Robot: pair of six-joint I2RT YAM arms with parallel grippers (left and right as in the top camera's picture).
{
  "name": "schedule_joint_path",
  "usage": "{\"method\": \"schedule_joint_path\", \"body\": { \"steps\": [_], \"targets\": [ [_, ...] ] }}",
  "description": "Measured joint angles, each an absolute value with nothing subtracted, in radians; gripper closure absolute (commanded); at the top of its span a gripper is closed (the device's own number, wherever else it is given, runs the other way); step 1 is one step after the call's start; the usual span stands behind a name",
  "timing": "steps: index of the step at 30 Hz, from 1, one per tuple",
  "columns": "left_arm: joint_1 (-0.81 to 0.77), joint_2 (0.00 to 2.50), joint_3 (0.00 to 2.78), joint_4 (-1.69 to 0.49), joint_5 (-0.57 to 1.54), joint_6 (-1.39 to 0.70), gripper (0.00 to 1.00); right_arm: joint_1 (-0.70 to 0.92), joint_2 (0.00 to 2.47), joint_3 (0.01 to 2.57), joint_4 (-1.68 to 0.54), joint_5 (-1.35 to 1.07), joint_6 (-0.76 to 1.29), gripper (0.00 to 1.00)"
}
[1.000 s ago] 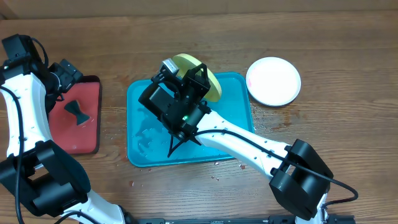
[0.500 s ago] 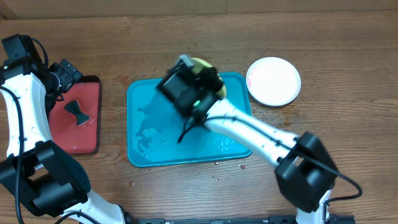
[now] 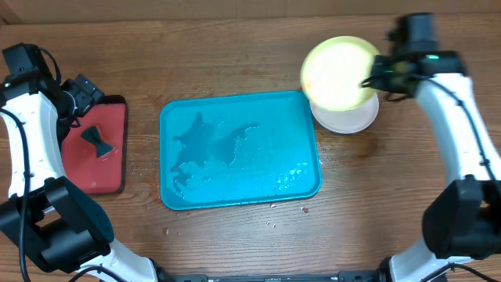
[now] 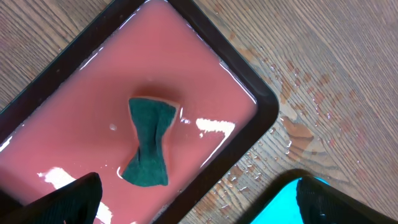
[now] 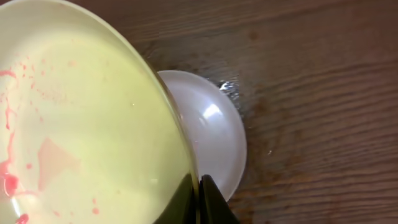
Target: Clean dirty plates on tray and stack at the side
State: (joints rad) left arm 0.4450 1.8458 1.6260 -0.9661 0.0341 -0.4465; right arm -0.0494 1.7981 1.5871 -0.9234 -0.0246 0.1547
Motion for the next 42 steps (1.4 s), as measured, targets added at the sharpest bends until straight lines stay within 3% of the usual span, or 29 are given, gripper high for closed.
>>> {"method": "schedule_joint_path", "body": {
  "steps": [6, 12, 16, 21, 30, 36, 38, 39, 40, 42],
  "targets": [
    [0.445, 1.846, 1.626, -0.966, 0.034, -0.447, 0.0, -0.165, 1.798, 1.439, -0.787, -0.14, 0.171, 0.96],
    [0.445, 1.846, 1.626, -0.966, 0.034, -0.447, 0.0, -0.181, 1.806, 1.28, -0.605, -0.176, 0.216, 0.96],
    [0.445, 1.846, 1.626, -0.966, 0.034, -0.447, 0.0, -0.176, 1.814, 1.213, -0.515, -0.183, 0.255, 0.9],
    [0.445, 1.846, 1.626, -0.966, 0.034, -0.447, 0.0, -0.174, 1.846, 1.202, -0.497, -0.195, 0.289, 0.6],
    [0.445, 1.846, 1.626, -0.966, 0.034, -0.447, 0.0, -0.17, 1.835, 1.211, -0.672, -0.205, 0.289, 0.48],
    [0.445, 1.846, 1.626, -0.966, 0.035, -0.446, 0.0, -0.168, 1.61, 1.212, -0.841, -0.21, 0.288, 0.43],
    [0.445, 1.846, 1.626, -0.966, 0.034, -0.446, 0.0, -0.163, 1.485, 1.22, -0.918, -0.21, 0.287, 0.34],
    [0.445, 1.846, 1.626, -0.966, 0.034, -0.447, 0.0, -0.159, 1.438, 1.224, -0.948, -0.211, 0.286, 0.22],
    [0.445, 1.846, 1.626, -0.966, 0.034, -0.447, 0.0, -0.152, 1.384, 1.228, -0.979, -0.212, 0.286, 0.0],
    [0.445, 1.846, 1.626, -0.966, 0.034, -0.447, 0.0, -0.13, 1.283, 1.234, -1.047, -0.214, 0.289, 0.0]
  ]
}}
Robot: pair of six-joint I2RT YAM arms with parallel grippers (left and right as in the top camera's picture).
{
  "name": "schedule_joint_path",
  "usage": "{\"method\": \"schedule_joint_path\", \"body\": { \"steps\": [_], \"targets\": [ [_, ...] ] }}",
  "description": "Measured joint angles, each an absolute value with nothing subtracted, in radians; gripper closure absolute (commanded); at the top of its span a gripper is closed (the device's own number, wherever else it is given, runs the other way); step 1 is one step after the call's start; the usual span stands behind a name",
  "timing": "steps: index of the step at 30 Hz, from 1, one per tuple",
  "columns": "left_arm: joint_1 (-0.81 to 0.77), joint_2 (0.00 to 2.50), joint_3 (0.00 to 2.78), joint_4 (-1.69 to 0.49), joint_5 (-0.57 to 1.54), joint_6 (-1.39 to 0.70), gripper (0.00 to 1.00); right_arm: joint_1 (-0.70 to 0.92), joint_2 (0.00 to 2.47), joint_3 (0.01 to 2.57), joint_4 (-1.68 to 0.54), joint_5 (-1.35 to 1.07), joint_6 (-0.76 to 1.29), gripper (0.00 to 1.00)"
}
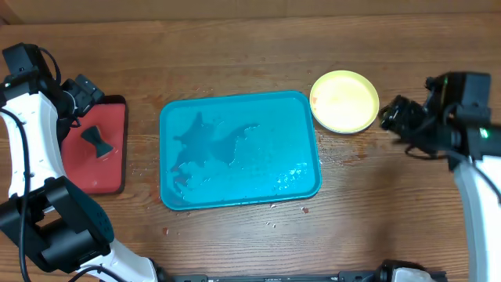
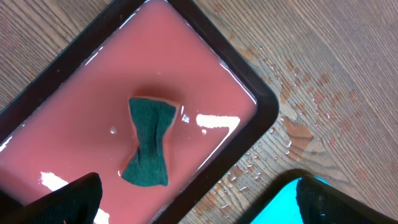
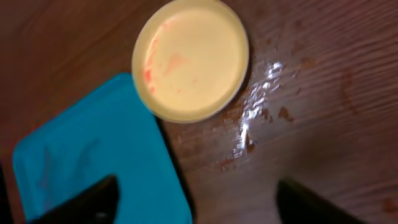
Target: Clean dirty plates on tray and stack at the side
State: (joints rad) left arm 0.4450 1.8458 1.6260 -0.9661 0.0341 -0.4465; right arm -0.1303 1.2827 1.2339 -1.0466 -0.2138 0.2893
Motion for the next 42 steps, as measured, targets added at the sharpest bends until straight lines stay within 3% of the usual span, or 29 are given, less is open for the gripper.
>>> {"method": "schedule_joint_path", "body": {
  "steps": [5, 12, 20, 27, 34, 42],
  "targets": [
    [0.445, 1.846, 1.626, -0.966, 0.035, -0.447, 0.0, -0.087, 1.12, 1.239, -1.254, -0.225, 0.287, 0.0],
    [0.445, 1.846, 1.626, -0.966, 0.034, -0.447, 0.0, -0.087, 1.044, 1.239, -1.381, -0.227, 0.288, 0.0],
    [0.445, 1.846, 1.626, -0.966, 0.034, -0.446, 0.0, -0.087, 1.044, 1.239, -1.357, -0.195, 0.289, 0.0],
    [0.445, 1.846, 1.626, -0.966, 0.035, -0.447, 0.0, -0.084, 0.944, 1.14, -1.12, -0.191, 0.289, 0.0],
    [0.445, 1.846, 1.626, -0.968, 0.039, -0.447, 0.0, -0.084, 0.61, 0.787, -0.746, -0.192, 0.288, 0.0],
    [0.445, 1.846, 1.626, -0.969, 0.041, -0.447, 0.0, -0.084, 0.276, 0.452, -0.482, -0.194, 0.289, 0.0]
  ]
}}
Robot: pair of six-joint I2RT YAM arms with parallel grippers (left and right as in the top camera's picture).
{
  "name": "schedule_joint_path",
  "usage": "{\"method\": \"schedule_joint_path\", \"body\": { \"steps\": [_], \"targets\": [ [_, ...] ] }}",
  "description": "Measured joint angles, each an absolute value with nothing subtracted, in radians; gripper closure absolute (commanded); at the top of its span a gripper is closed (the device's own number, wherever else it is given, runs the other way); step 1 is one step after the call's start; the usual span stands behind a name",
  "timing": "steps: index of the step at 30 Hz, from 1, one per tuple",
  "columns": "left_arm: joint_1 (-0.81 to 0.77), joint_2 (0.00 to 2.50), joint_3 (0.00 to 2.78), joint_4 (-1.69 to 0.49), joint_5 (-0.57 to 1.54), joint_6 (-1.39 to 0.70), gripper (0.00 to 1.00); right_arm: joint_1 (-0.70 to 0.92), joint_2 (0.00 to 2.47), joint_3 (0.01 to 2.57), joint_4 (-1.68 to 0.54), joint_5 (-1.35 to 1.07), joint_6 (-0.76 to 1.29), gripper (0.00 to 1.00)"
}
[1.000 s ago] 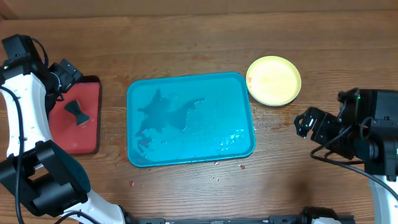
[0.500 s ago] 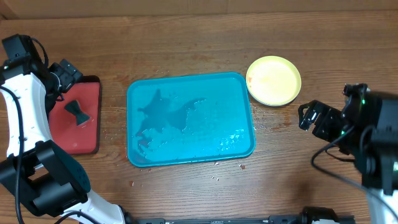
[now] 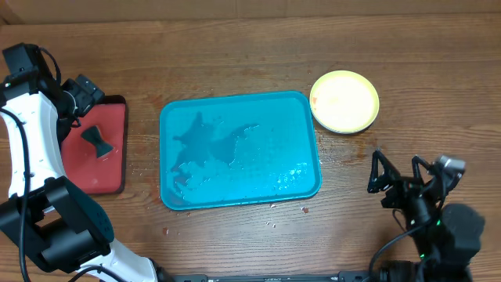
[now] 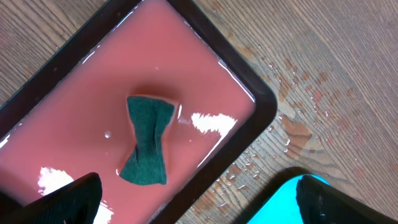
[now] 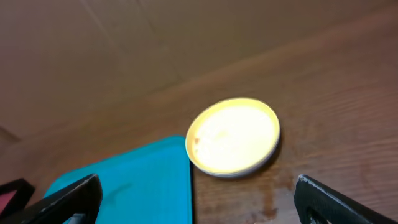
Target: Clean dirty plates on tray and stack at the side
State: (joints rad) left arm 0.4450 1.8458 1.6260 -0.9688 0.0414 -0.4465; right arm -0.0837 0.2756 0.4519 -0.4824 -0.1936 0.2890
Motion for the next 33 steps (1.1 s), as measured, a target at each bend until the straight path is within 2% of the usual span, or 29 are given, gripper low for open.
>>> {"method": "schedule_joint_path", "body": {
  "steps": [11, 20, 33],
  "targets": [
    [0.445, 1.846, 1.626, -0.969, 0.041, -0.446, 0.0, -0.007, 0.027, 0.143, -0.187, -0.128, 0.288, 0.0],
    [0.445, 1.846, 1.626, -0.969, 0.041, -0.447, 0.01, 0.027, 0.015, 0.043, -0.039, -0.035, 0.289, 0.0],
    [0.445, 1.846, 1.626, -0.969, 0.041, -0.447, 0.0, 0.027, 0.014, 0.019, -0.09, 0.0, 0.23, 0.0]
  ]
}}
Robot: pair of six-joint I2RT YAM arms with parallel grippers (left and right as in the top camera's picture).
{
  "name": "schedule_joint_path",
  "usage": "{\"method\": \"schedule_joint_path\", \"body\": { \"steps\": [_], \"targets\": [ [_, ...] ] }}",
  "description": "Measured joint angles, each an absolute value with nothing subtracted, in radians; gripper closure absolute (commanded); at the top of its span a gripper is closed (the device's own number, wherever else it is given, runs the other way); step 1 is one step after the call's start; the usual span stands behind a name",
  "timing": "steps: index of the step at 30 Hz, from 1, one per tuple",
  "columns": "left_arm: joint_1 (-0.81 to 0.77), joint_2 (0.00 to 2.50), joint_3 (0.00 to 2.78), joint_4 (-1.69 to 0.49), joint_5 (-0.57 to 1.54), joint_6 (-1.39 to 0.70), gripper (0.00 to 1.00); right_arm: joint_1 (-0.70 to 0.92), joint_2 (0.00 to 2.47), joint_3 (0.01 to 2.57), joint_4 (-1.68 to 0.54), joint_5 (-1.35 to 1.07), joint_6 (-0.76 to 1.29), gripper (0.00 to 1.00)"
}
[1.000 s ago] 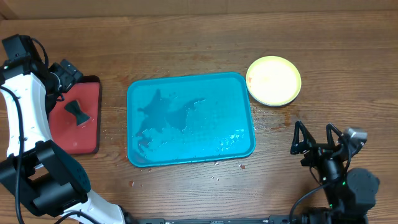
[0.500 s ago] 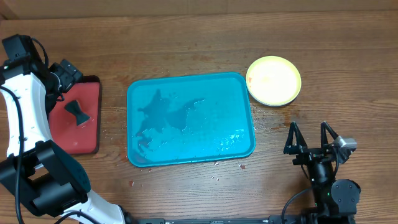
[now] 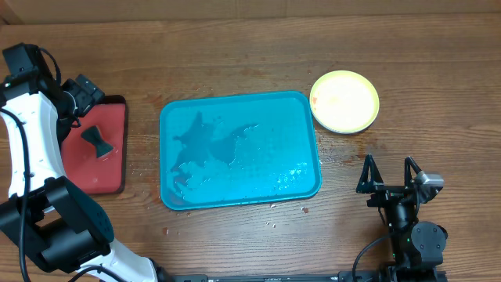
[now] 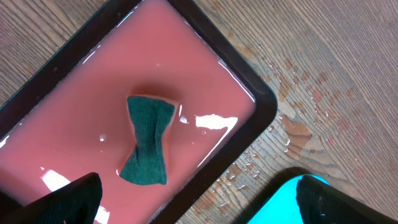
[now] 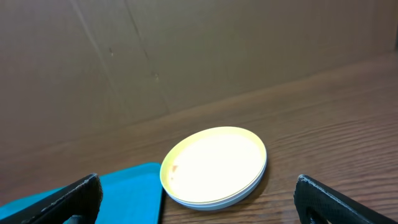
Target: Clean dirty plates on tray and stack at the side
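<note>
The wet blue tray [image 3: 239,149] lies mid-table with no plates on it. Off its far right corner a yellow plate [image 3: 344,101] lies on top of a white one, the stack [image 5: 214,167] seen low in the right wrist view. My right gripper [image 3: 388,174] is open and empty near the table's front right, its fingertips [image 5: 68,196] wide apart. A green sponge [image 4: 149,148] rests in pink liquid in the dark-rimmed tray [image 4: 264,102] at the left. My left gripper [image 4: 196,214] hangs open above it, holding nothing.
Water drops [image 4: 298,81] and pinkish stains spot the wood between the pink tray and the blue tray [image 4: 305,199]. A brown cardboard wall [image 5: 186,50] runs along the back of the table. Small crumbs [image 3: 272,223] lie in front of the blue tray.
My right gripper has drawn a little further back towards the front edge and now looks more levelly at the plate stack. The left arm, sponge and plates have not moved.
My right gripper first held the yellow plate by its rim, tilted over the white plate beside the blue tray. Then the yellow plate lay on the white one and the gripper was open, off to the right. Since then the right arm has withdrawn to the front right.
</note>
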State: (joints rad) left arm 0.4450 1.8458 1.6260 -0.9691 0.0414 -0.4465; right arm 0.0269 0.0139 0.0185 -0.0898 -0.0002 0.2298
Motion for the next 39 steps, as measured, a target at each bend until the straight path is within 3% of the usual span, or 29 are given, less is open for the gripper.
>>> {"method": "schedule_joint_path", "body": {
  "steps": [39],
  "targets": [
    [0.445, 1.846, 1.626, -1.044, 0.044, -0.446, 0.0, 0.027, 0.014, 0.019, -0.09, 0.0, 0.186, 0.0]
  ]
}}
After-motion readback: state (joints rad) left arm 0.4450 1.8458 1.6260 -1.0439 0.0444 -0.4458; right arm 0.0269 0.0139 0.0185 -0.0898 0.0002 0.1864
